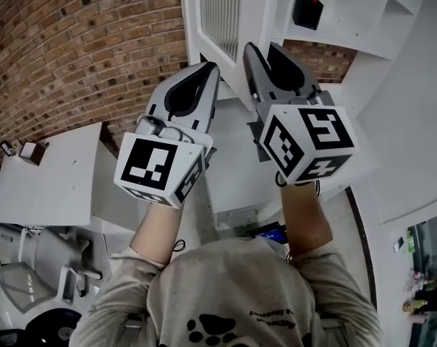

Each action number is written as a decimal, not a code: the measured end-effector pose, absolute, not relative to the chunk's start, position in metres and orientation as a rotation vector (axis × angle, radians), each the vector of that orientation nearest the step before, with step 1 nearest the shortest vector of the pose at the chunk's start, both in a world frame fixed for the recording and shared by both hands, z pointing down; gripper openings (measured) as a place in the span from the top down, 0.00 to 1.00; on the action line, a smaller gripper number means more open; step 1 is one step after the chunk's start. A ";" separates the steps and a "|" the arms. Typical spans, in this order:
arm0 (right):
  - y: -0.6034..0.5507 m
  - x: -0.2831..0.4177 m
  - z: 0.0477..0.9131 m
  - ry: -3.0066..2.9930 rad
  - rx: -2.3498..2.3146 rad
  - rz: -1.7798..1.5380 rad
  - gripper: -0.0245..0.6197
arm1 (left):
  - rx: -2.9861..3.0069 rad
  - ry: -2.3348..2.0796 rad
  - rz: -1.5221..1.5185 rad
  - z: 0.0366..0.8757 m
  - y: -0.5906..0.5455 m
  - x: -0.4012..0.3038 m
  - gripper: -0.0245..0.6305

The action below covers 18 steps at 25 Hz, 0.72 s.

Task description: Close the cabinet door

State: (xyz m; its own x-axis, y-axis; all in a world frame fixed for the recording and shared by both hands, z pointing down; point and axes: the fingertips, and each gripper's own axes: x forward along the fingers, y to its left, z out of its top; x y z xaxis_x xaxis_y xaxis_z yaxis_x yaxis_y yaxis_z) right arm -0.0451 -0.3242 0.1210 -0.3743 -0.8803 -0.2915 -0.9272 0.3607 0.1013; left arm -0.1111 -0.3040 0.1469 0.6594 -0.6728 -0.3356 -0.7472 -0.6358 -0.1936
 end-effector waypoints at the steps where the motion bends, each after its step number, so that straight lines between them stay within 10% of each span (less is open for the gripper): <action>1: -0.326 -0.040 0.121 2.432 -1.634 0.365 0.82 | -2.566 1.128 0.335 0.147 -0.307 -0.106 0.95; 18: -0.385 0.056 0.120 2.504 -1.441 0.247 0.81 | -2.579 1.173 0.297 0.154 -0.369 -0.028 0.95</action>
State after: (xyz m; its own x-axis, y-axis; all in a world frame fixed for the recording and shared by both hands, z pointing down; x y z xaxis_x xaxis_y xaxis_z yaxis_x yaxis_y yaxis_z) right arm 0.0562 -0.3853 0.1196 -0.4841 -0.8253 -0.2908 -0.8662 0.4990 0.0257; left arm -0.0278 -0.3692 0.1545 0.6468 -0.6997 -0.3034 -0.7598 -0.6257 -0.1769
